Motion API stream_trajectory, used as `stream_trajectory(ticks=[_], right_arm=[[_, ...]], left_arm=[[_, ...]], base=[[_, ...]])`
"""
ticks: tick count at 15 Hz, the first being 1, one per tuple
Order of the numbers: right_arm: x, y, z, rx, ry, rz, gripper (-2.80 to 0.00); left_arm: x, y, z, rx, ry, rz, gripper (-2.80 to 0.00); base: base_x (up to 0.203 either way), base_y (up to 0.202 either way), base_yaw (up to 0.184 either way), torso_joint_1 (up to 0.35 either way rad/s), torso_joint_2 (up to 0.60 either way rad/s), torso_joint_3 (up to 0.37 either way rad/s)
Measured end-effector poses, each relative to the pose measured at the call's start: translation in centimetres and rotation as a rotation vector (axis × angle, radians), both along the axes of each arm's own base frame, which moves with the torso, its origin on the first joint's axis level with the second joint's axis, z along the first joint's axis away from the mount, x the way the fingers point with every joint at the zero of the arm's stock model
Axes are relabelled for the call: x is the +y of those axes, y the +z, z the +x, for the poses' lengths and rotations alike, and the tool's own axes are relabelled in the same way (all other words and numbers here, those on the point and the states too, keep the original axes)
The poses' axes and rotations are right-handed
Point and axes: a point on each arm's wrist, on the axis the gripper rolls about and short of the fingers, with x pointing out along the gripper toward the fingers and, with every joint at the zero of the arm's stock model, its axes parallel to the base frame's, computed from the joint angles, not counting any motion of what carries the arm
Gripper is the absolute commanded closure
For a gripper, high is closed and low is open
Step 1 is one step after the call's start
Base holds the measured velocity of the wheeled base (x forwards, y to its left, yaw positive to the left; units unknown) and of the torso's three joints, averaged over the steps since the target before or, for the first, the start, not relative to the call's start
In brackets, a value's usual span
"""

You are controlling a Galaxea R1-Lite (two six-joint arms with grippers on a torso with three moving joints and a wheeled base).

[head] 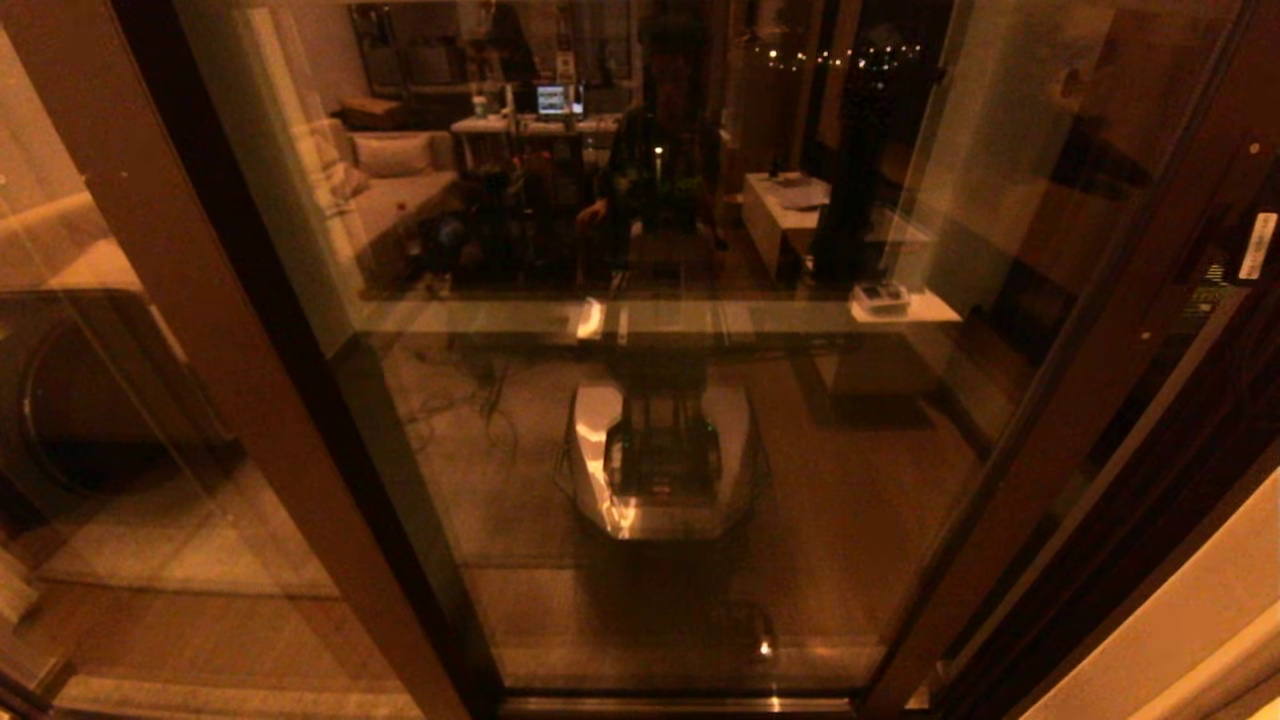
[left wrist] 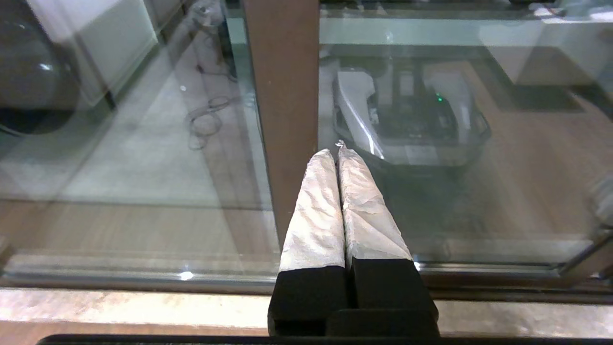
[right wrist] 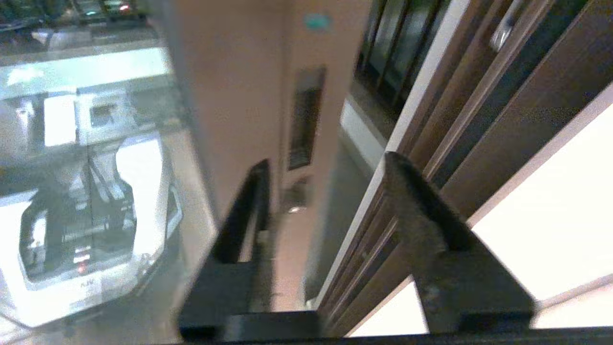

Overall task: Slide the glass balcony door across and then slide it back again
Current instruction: Close the slid door

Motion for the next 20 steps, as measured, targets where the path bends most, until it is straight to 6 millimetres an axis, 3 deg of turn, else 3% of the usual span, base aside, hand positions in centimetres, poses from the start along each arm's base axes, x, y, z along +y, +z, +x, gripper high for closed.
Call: stream_trajectory(ticks=[6,13,20], right_arm=[[0.4,0.7,-1.5,-0.013,0.011,-0.008,0.00],[1.2,-0.9,0.4,0.112,-0.030,-0.005,0.00],[-2.5,-0.4,2.6,0.102,-0.212,-0.003,0.00]], left_arm=[[0.0,0.0,0.0,0.000,0.001,0.000,0.00],[0.0,0.0,0.0,0.000,0.001,0.000,0.00],[0.0,0.0,0.0,0.000,0.001,0.000,0.00]], base=[[0.000,0.000,0.000,0.000,0.00,0.000],[0.000,0.000,0.000,0.000,0.00,0.000],[0.000,0.000,0.000,0.000,0.00,0.000]])
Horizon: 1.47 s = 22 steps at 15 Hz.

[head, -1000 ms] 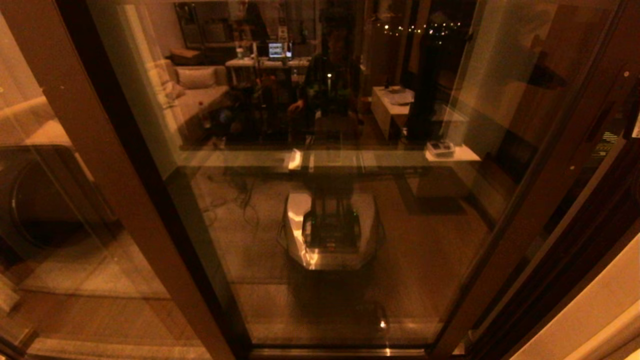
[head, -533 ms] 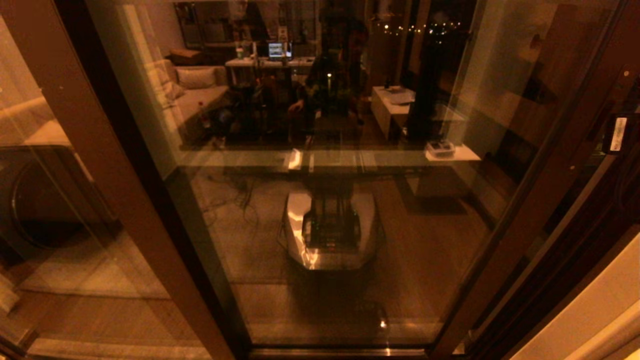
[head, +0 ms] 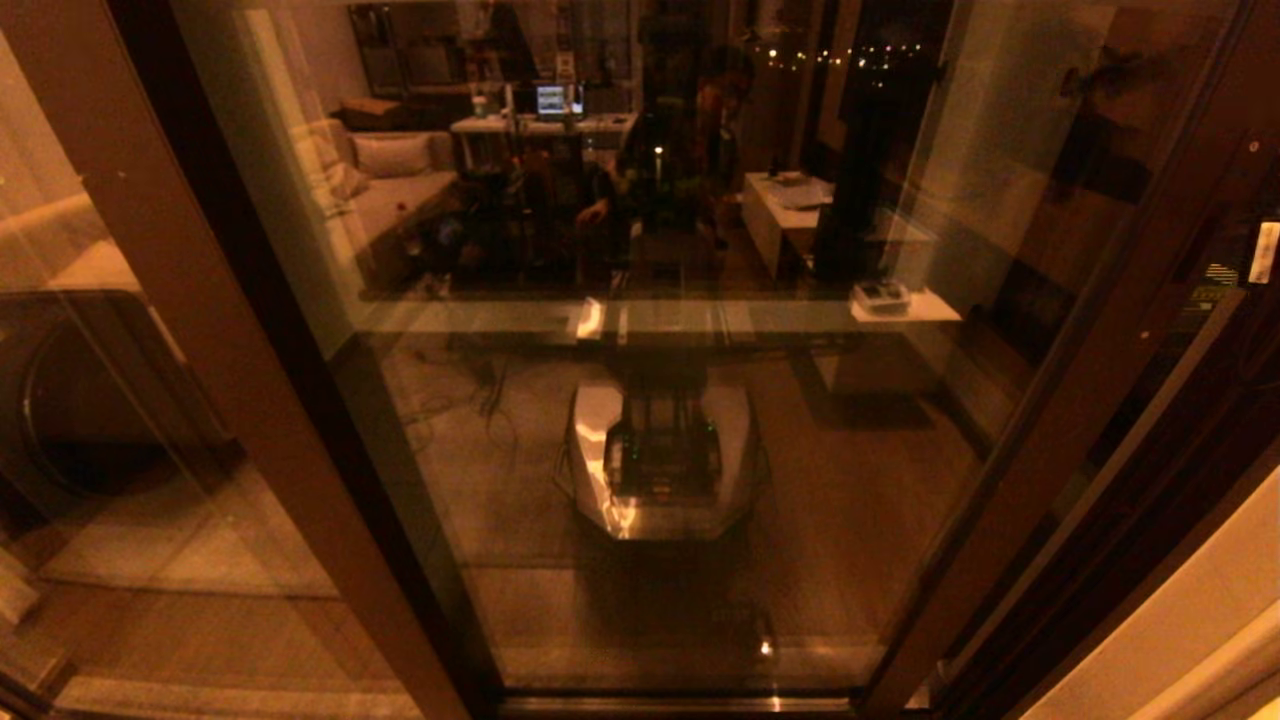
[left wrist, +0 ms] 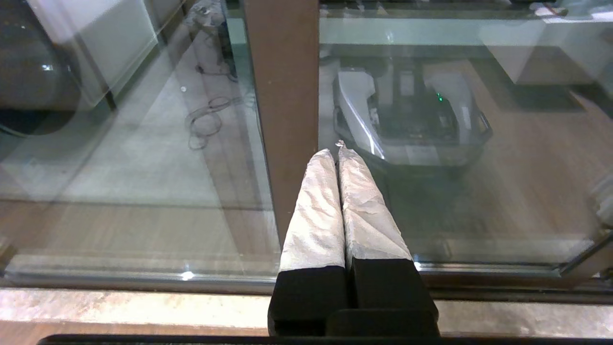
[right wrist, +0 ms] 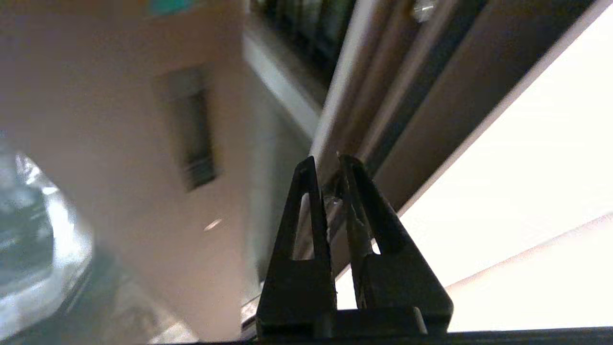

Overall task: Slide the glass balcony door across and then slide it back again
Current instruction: Close the slid door

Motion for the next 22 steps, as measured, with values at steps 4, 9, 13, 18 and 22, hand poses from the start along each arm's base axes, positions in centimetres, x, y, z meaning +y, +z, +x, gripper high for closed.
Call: stream_trajectory(ticks=[4,9,13,18,22], right_arm=[[-0.1,-0.1,0.3,-0.010,0.020,0.021,0.00],[1.3,0.3,0.2,-0.049,0.132,0.068,0.00],[1.3,0.3,0.8,-0.065,0.175,0.097,0.00],[1.1,0.1,2.0,-0.071,0.173,0.117,0.00],[0.6,0.0,3.6,-0.085,0.159,0.143,0.00]], left_arm=[[0.0,0.0,0.0,0.000,0.000,0.000,0.00],[0.0,0.0,0.0,0.000,0.000,0.000,0.00],[0.0,0.0,0.0,0.000,0.000,0.000,0.00],[0.0,0.0,0.0,0.000,0.000,0.000,0.00],[0.0,0.0,0.0,0.000,0.000,0.000,0.00]], base=[[0.000,0.000,0.000,0.000,0.00,0.000],[0.000,0.000,0.000,0.000,0.00,0.000],[0.000,0.000,0.000,0.000,0.00,0.000],[0.000,0.000,0.000,0.000,0.00,0.000],[0.000,0.000,0.000,0.000,0.00,0.000]])
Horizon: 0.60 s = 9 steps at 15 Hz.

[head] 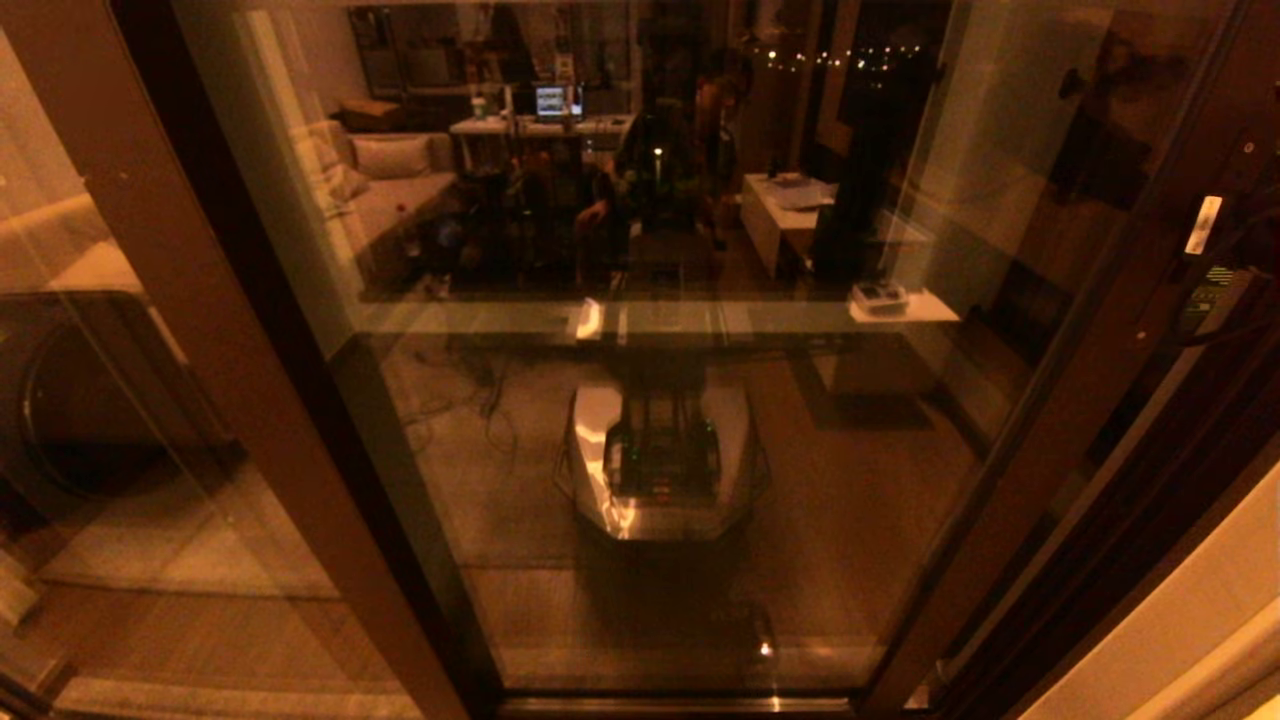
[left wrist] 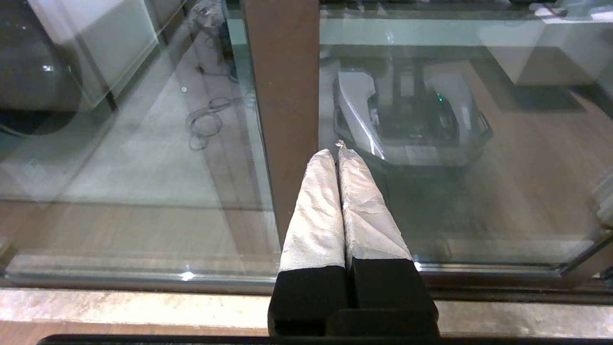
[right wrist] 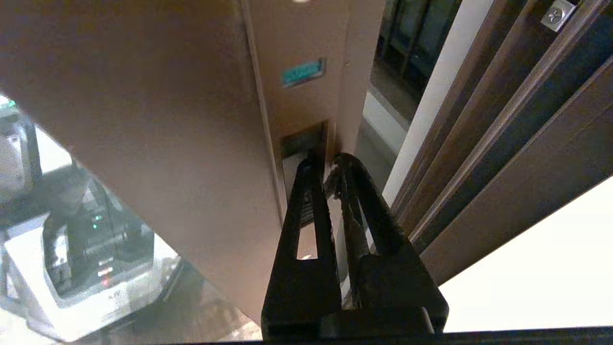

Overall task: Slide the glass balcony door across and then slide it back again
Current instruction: Close the slid door

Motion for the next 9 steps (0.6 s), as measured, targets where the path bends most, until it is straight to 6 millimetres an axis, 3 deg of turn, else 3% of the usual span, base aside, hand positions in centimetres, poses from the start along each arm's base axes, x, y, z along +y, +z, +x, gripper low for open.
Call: stream_trajectory(ticks=[6,9], right_arm=[[-0.21,-0.42,0.58,0.009,-0.003,0.002,0.00],[-0.04,-0.48,-0.25,0.011,0.005,0.007,0.00]], left_arm=[[0.00,0.00,0.00,0.000,0.000,0.000,0.00],[0.00,0.00,0.00,0.000,-0.001,0.000,0.00]], base=[[0.000,0.000,0.000,0.000,0.00,0.000],[0.000,0.000,0.000,0.000,0.00,0.000]])
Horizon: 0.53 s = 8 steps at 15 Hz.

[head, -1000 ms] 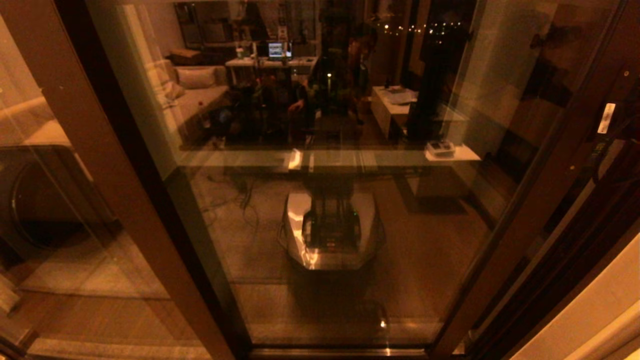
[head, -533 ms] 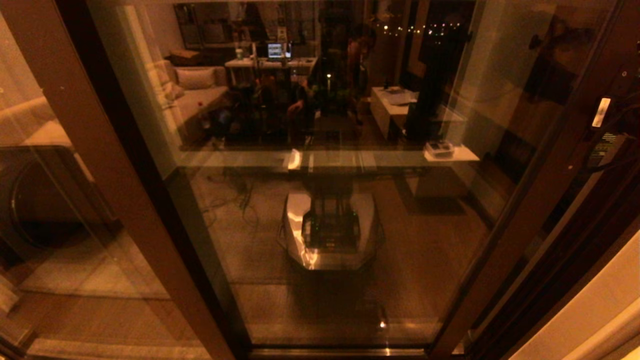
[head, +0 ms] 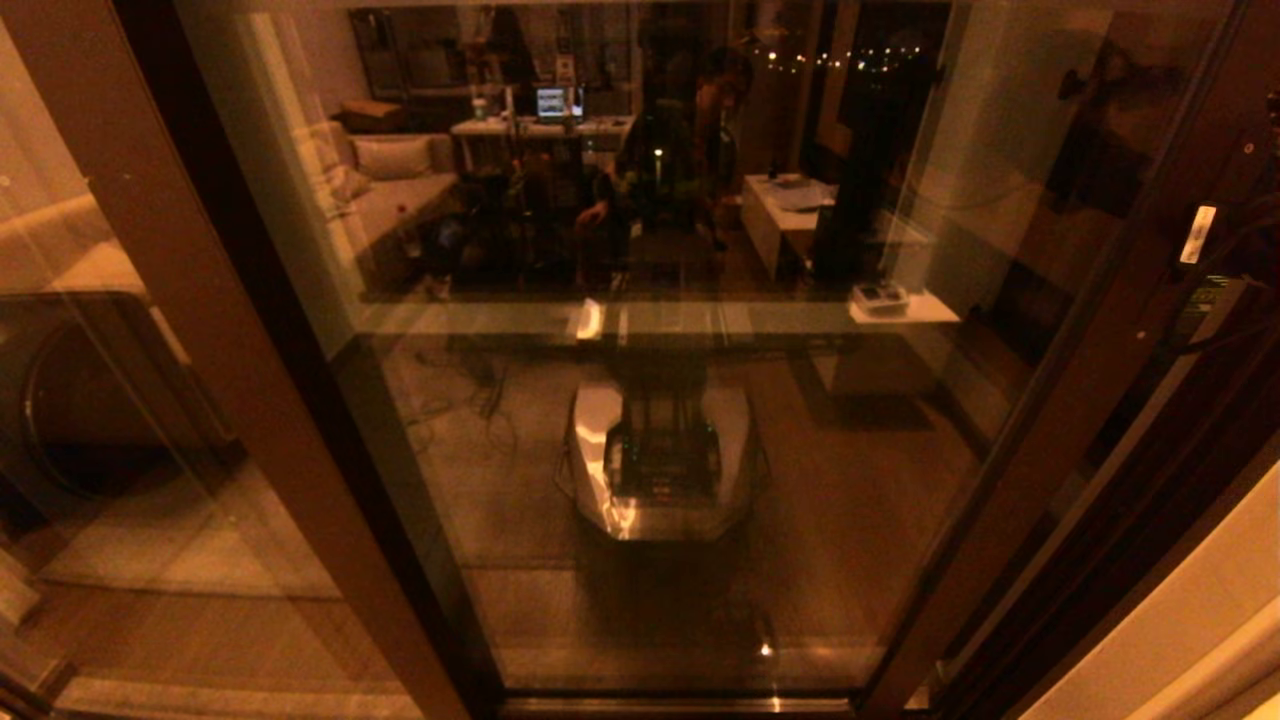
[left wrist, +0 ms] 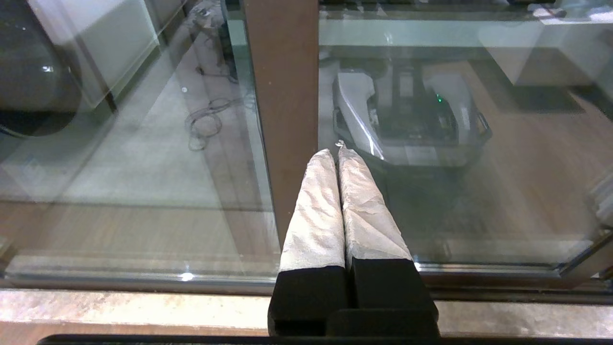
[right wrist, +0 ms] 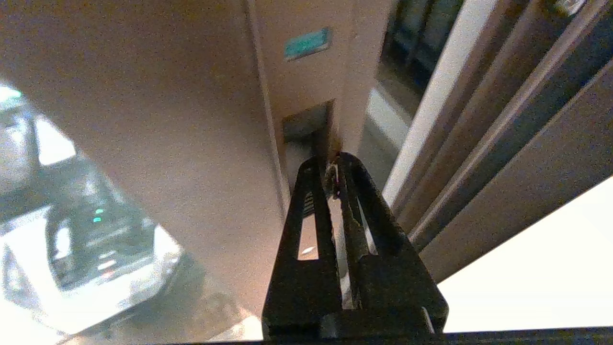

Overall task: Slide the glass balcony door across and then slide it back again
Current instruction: Close the slid door

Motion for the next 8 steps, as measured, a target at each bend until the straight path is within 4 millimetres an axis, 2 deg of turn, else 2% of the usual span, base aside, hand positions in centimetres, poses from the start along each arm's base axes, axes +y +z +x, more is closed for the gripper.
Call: stream_trajectory(ticks=[5,8], right_arm=[[0.4,0.7,-2.3,-0.037,0.007,0.038,0.00],[0.6,1.0,-2.7,-0.045,0.019,0.039,0.00]], left_arm=[[0.0,0.0,0.0,0.000,0.001,0.000,0.00],[0.0,0.0,0.0,0.000,0.000,0.000,0.00]], base=[[0.000,0.000,0.000,0.000,0.00,0.000],[0.000,0.000,0.000,0.000,0.00,0.000]])
